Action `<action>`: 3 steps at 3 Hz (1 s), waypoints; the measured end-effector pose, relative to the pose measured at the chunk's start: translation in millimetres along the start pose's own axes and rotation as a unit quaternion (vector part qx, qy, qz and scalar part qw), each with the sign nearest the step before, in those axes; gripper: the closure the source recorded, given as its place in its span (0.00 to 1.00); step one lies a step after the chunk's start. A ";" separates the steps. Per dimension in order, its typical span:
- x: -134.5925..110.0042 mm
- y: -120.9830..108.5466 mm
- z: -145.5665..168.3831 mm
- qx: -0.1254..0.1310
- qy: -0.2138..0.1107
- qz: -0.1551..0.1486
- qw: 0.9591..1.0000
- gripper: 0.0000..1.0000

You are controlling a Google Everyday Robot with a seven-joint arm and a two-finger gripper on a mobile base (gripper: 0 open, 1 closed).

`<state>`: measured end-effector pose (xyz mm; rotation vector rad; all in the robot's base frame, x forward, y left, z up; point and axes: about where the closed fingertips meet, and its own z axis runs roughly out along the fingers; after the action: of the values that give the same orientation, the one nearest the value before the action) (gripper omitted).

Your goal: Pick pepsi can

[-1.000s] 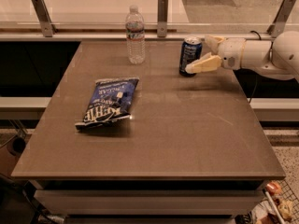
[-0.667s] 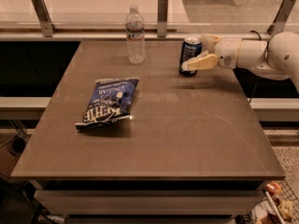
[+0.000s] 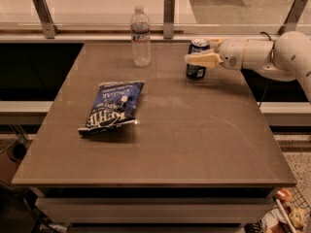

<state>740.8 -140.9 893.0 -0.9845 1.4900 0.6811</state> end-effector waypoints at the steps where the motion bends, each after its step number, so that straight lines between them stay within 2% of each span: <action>1: -0.1 1.4 3.3 -0.003 0.000 0.000 1.000 0.65; 2: -0.2 2.7 6.2 -0.005 -0.001 0.000 1.000 0.88; 3: -0.3 4.0 9.1 -0.007 -0.001 0.001 1.000 1.00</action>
Offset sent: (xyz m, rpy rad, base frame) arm 0.0003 0.0027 -0.0004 0.0007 0.0008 0.0040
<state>741.7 -131.2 891.3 -0.9935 1.4857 0.6948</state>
